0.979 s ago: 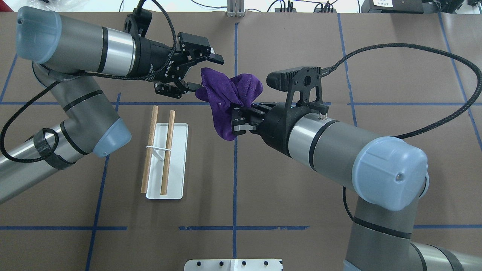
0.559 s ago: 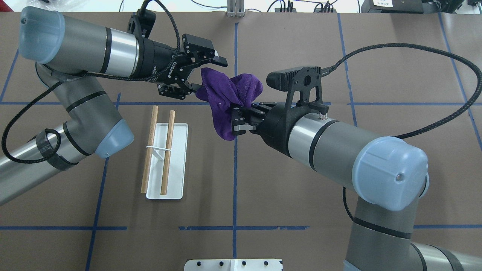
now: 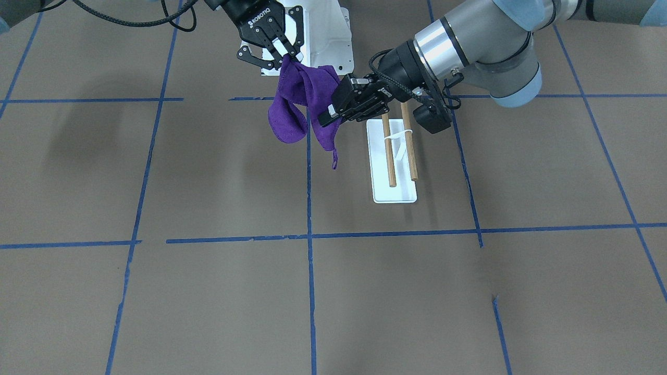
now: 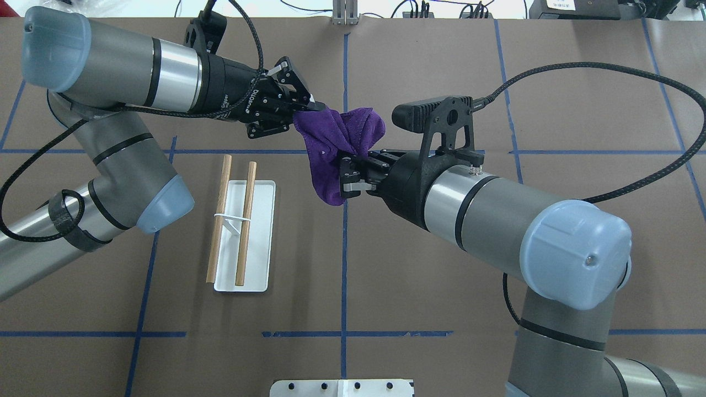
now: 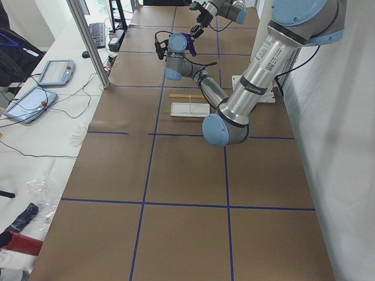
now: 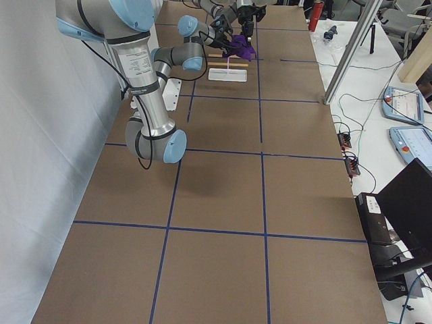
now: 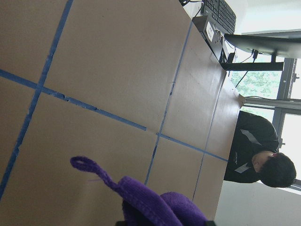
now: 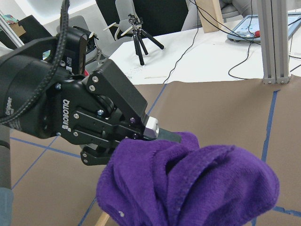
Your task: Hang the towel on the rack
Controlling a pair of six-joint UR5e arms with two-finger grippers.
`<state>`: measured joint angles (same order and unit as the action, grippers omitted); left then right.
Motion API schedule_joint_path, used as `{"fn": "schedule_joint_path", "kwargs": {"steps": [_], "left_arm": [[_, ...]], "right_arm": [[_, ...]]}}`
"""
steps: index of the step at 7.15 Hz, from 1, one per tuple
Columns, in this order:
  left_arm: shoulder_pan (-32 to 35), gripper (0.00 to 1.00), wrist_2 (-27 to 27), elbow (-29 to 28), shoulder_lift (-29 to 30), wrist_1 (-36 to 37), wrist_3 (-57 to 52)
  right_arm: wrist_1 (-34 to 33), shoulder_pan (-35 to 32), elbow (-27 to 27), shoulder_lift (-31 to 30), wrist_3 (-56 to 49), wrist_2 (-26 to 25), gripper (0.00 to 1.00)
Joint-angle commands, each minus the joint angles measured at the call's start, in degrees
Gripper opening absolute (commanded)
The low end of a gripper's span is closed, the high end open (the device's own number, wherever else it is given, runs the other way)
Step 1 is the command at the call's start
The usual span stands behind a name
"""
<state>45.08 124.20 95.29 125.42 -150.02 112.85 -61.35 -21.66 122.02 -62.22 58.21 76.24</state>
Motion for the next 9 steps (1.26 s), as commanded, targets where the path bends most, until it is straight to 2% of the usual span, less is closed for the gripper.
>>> {"fn": "schedule_joint_path", "kwargs": {"steps": [1,3,4,5,9], "left_arm": [[0.0,0.0,0.1,0.2,-0.1,0.1,0.0],[0.1,0.0,0.1,0.4,-0.1,0.1,0.0],[0.1,0.0,0.2,0.9,-0.3,0.1,0.0],[0.1,0.0,0.2,0.9,-0.4,0.1,0.0],[0.1,0.0,0.2,0.9,-0.5,0.1,0.0]], "right_arm": [[0.0,-0.1,0.2,0.0,0.0,0.2,0.0],[0.0,-0.1,0.3,0.0,0.0,0.2,0.0],[-0.1,0.1,1.5,-0.1,0.3,0.2,0.54],[-0.1,0.3,1.6,-0.2,0.5,0.0,0.99],[-0.2,0.3,2.0,-0.4,0.2,0.2,1.0]]}}
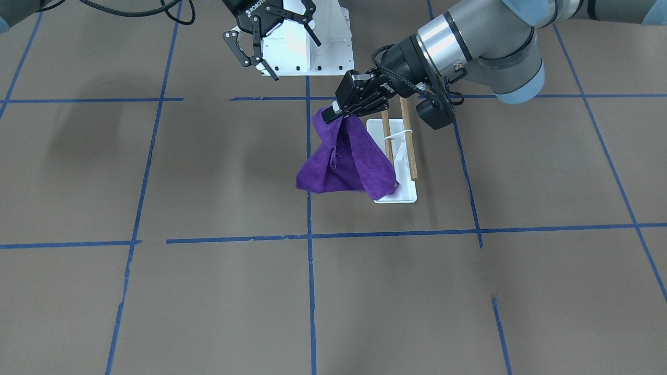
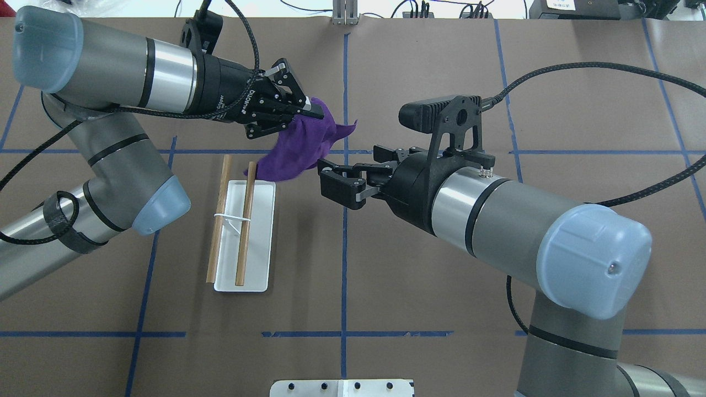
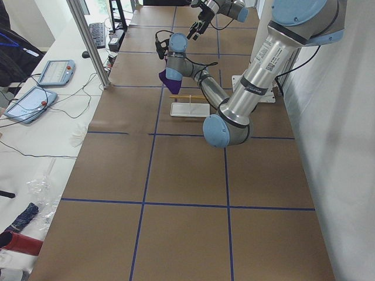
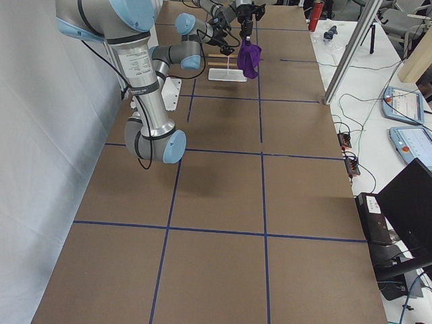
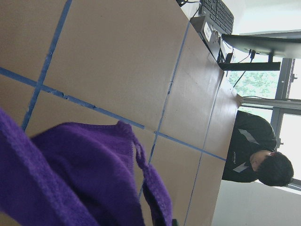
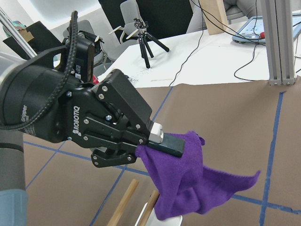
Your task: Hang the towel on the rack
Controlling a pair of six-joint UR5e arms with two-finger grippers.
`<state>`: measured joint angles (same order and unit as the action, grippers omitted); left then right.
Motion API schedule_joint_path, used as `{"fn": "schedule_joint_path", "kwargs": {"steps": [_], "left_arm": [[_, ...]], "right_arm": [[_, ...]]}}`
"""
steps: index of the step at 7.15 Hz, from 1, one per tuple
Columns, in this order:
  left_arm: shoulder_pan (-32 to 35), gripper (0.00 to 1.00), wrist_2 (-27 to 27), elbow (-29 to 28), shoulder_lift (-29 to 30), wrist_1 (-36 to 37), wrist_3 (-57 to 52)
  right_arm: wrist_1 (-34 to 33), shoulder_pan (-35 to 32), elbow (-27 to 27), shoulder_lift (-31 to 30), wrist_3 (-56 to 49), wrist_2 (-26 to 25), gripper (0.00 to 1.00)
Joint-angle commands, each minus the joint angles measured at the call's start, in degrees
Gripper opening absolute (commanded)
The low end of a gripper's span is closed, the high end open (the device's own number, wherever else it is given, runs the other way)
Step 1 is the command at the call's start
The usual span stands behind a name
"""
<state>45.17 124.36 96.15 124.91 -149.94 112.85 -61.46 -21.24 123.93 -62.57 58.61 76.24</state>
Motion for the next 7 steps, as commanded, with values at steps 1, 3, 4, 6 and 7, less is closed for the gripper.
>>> {"fn": "schedule_joint_path", "kwargs": {"steps": [1,3,4,6,7], "left_arm": [[0.0,0.0,0.0,0.0,0.0,0.0,0.0],[0.0,0.0,-0.3,0.5,-0.1,0.2,0.1],[0.1,0.0,-1.5,1.7,-0.4,0.3,0.3],[-2.4,0.0,-8.8,7.2,-1.1,6.7,0.3],[-5.1,0.0,-13.9,11.0,-1.1,12.7,0.1]], "right_arm": [[-0.2,-0.4,0.4,-0.4,-0.3,0.6,1.0],[-0.4,-2.1,5.5,-7.6,-0.5,4.9,1.0],[-0.4,-5.4,7.7,-11.9,-0.6,9.6,1.0],[-0.4,-17.4,8.8,-18.9,-3.0,24.8,1.0],[-0.4,-23.9,8.8,-23.5,-6.3,31.7,1.0]]}}
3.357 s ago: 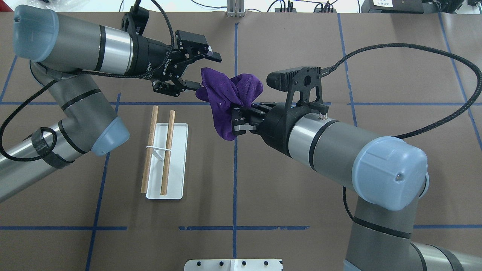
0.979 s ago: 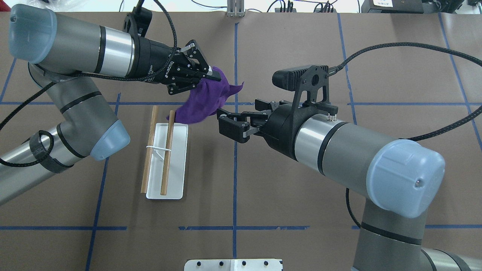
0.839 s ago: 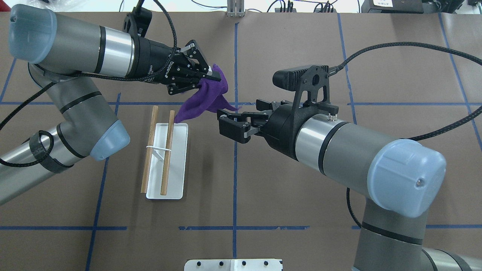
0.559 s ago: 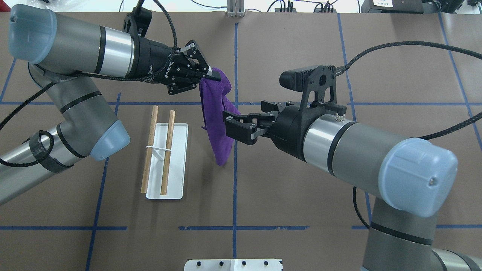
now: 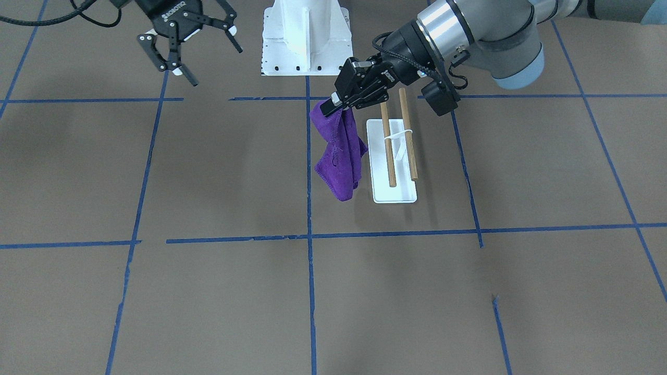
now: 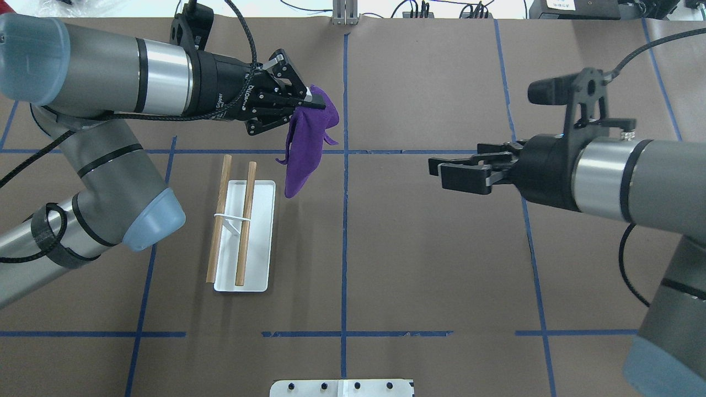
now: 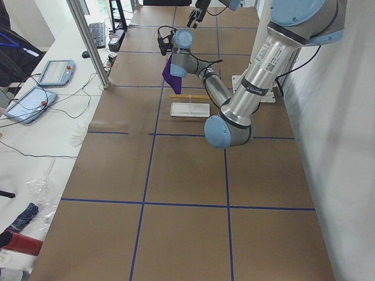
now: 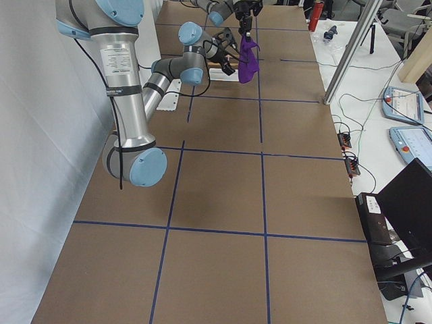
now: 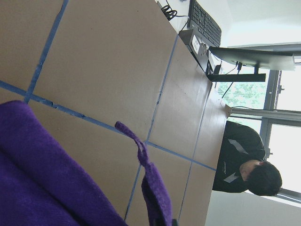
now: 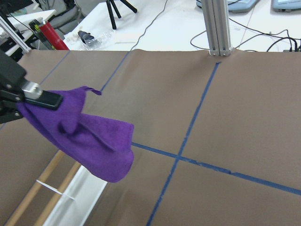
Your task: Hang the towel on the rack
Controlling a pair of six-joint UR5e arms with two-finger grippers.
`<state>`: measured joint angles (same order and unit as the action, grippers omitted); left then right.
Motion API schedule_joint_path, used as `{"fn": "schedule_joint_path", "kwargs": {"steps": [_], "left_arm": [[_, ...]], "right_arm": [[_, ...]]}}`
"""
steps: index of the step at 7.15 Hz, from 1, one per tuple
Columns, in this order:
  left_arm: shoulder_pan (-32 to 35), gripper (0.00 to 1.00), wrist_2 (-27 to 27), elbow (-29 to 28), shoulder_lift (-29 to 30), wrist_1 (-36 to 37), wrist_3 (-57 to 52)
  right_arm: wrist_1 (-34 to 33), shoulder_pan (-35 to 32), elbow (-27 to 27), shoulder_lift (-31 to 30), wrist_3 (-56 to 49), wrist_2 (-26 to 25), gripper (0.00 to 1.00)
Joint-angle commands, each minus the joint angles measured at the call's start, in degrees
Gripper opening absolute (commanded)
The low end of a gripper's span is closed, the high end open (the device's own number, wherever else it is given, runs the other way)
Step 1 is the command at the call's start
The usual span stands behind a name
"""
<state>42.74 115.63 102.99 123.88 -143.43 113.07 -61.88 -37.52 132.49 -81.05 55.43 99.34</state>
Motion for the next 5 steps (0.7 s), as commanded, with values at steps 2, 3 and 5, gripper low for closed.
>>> {"fn": "schedule_joint_path", "kwargs": {"steps": [2,3,5], "left_arm": [[-6.8,0.0,-13.3,9.7,0.1,15.3,-0.2],[-8.6,0.0,-17.2,13.5,0.3,22.7,-3.1],[-14.9,0.0,-29.0,18.8,0.2,36.1,-7.2]], "right_arm": [[-0.3,-20.9,-2.0,-14.8,-13.4,22.7,1.0],[-0.5,-25.4,-4.8,-18.0,-19.9,25.7,1.0],[-0.7,-28.4,-12.4,-23.8,-34.5,26.0,1.0]]}}
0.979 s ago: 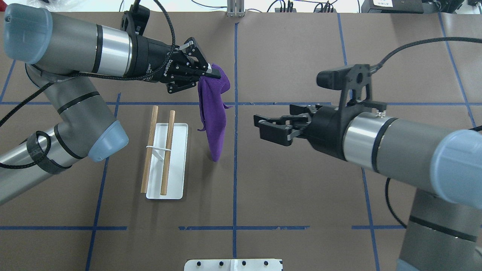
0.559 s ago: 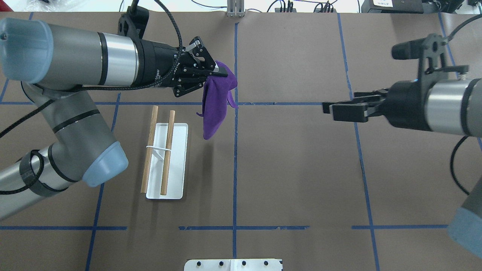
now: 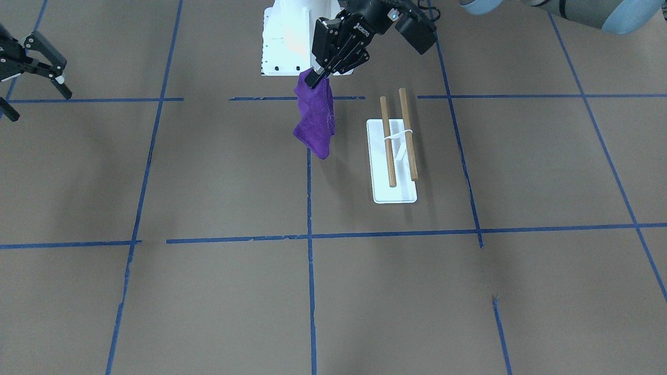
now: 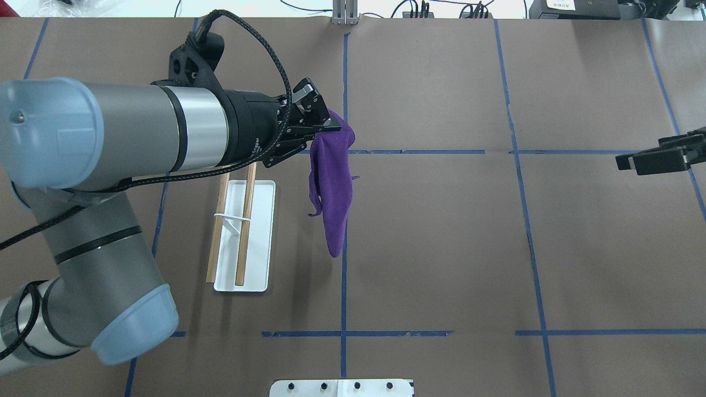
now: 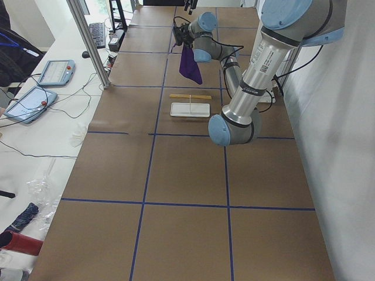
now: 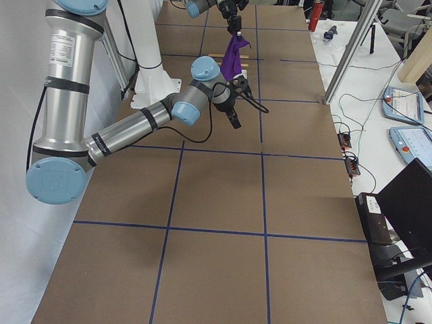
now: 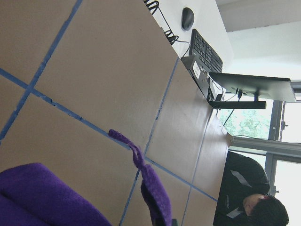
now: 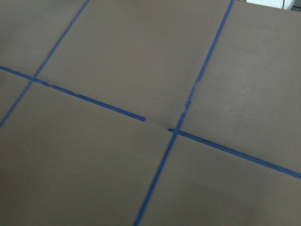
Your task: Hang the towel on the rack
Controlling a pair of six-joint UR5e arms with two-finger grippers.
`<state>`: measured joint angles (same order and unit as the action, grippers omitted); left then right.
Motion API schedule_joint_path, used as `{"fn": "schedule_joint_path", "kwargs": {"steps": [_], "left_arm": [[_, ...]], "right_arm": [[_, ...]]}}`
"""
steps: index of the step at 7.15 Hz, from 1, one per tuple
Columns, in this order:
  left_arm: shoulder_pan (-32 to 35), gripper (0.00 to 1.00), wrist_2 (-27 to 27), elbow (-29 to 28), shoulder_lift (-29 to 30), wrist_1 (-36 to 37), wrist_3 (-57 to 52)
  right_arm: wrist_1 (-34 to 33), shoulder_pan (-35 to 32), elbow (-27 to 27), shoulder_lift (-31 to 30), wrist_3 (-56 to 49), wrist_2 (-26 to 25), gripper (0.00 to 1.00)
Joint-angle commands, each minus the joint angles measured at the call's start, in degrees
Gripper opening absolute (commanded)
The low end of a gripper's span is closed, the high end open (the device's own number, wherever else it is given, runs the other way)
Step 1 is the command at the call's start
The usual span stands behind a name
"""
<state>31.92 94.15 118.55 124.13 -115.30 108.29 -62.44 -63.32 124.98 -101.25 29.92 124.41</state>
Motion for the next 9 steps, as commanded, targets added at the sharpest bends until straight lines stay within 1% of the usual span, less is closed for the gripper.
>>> {"fn": "schedule_joint_path", "kwargs": {"steps": [1,2,3,4,5,7,8,9], "left_arm": [[-8.9,0.0,-16.5,4.4,0.0,13.6,-2.8],[-11.2,0.0,-21.2,6.4,-0.2,17.2,-2.9],[-11.4,0.0,-21.5,9.1,-0.3,22.2,-2.9],[-11.0,0.0,-21.6,12.3,-0.3,28.5,-5.0],[-11.0,0.0,-24.7,14.5,-1.0,32.7,-7.1],[-10.7,0.0,-26.4,14.4,-8.0,34.1,-11.9],[-10.1,0.0,-28.0,14.4,-12.1,34.2,-14.2],[-9.4,0.0,-28.6,14.4,-16.6,34.2,-16.0]], "right_arm": [[-0.4,-4.6,-9.0,-5.3,-14.4,1.1,1.0],[-7.3,-8.2,-10.0,-5.2,-20.7,2.8,1.0],[-17.6,-12.2,-9.6,-3.9,-29.7,3.6,1.0],[-26.7,-14.8,-9.7,0.2,-35.2,3.6,1.0],[-32.2,-15.8,-9.6,2.1,-36.2,3.7,1.0],[-32.7,-16.0,-9.9,2.2,-35.2,9.7,1.0],[-32.7,-17.1,-10.3,3.3,-35.2,10.0,1.0],[-32.5,-17.1,-10.4,3.7,-35.2,10.0,1.0]]}}
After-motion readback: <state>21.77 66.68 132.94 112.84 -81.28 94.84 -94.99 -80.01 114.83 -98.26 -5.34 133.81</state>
